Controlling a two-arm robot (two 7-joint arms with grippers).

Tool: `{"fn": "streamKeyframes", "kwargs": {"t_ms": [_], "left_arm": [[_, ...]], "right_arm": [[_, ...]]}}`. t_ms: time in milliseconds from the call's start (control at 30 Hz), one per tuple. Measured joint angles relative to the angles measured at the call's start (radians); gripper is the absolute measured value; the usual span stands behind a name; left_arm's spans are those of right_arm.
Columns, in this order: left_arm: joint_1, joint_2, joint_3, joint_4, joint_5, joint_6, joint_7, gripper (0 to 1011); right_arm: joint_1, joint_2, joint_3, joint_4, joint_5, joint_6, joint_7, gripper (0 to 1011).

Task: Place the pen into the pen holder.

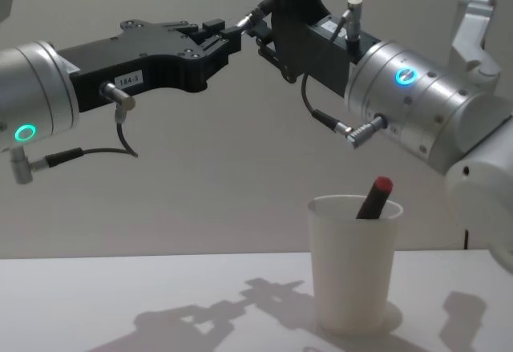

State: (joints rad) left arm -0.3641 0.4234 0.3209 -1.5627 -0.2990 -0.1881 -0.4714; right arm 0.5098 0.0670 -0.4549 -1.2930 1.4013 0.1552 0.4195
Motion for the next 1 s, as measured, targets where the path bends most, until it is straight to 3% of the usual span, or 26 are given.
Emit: {"fn": "streamKeyframes", "kwargs": {"t_ms": [100,267,467,1000], "left_arm": [[0.0,0.0,0.0,0.0,0.0,0.0,0.0,169],[0.0,0.0,0.0,0.0,0.0,0.0,0.0,167],[0.0,0.0,0.0,0.0,-0.001,-0.001,0.0,167],[0.0,0.0,0.0,0.0,-0.001,-0.001,0.0,169]], "right_arm": [[0.0,0.0,0.0,0.0,0.001,0.0,0.0,503],[0.001,-0.001,0.0,0.001,0.002,0.0,0.001,294],[0.001,-0.001,0.0,0.002,0.003,0.0,0.001,128],[0.001,-0.001,0.0,0.002,0.004,0.0,0.002,124]]}}
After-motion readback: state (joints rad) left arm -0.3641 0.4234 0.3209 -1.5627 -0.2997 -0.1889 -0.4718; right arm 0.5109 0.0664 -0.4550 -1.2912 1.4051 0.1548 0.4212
